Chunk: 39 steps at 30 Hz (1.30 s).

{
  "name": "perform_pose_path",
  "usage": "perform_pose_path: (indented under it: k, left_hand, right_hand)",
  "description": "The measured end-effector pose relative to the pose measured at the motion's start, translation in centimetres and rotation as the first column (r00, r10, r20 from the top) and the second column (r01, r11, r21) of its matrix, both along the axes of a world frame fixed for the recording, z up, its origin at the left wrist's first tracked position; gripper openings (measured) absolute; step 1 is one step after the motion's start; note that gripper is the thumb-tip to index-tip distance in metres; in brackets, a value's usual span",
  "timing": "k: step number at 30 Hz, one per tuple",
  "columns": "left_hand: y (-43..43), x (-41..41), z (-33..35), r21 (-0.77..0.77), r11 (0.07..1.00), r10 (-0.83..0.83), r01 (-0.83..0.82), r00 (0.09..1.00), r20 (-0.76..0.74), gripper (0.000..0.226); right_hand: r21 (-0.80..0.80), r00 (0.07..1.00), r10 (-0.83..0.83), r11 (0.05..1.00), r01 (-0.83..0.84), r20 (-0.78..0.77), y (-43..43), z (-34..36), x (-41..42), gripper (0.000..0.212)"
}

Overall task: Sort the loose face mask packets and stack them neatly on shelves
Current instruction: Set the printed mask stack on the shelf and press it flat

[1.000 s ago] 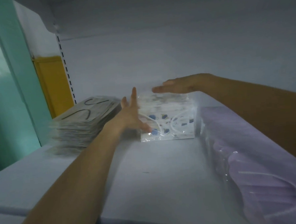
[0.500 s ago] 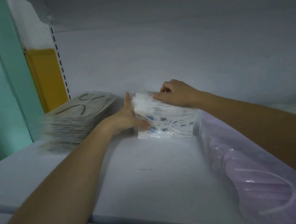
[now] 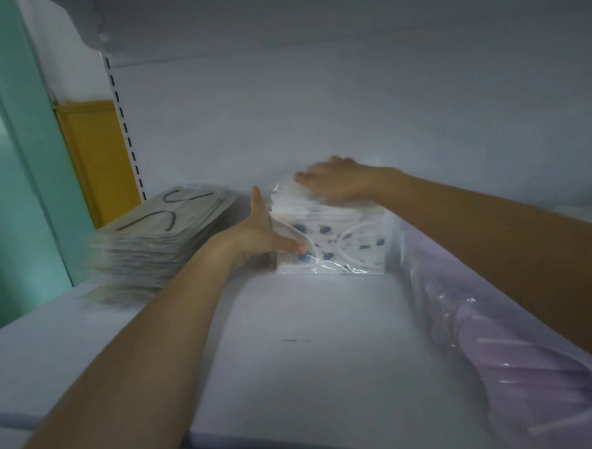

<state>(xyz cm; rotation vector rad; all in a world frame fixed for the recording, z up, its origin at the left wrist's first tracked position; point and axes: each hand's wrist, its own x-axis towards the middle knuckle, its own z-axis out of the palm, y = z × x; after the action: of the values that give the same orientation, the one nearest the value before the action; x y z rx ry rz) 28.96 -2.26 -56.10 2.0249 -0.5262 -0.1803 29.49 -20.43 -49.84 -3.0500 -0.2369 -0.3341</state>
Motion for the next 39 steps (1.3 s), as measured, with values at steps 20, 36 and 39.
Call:
perform_pose_path:
  k: [20,36,39]
  left_hand:
    - [-0.1,0.7,-0.1,0.226,0.966,0.073,-0.127,0.970,0.234,0.150]
    - [-0.8,1.3,-1.5,-0.145,0.988,-0.050,0.045,0.998,-0.029,0.133]
    - [-0.8,1.1,-1.5,-0.175,0.984,-0.035,0.027,0.999,-0.042,0.131]
  right_hand:
    - [-0.166,0.988,0.118,0.977,-0.133,-0.101,0.4,-1.3,-1.8,0.055]
    - [-0.025,0.990,0.053,0.998,-0.057,-0.132,-2.1,0.3,-1.3,0.040]
    - [0.063,0.994,0.102,0.993,-0.100,-0.026,-2.5,1.1,-1.7,0.038]
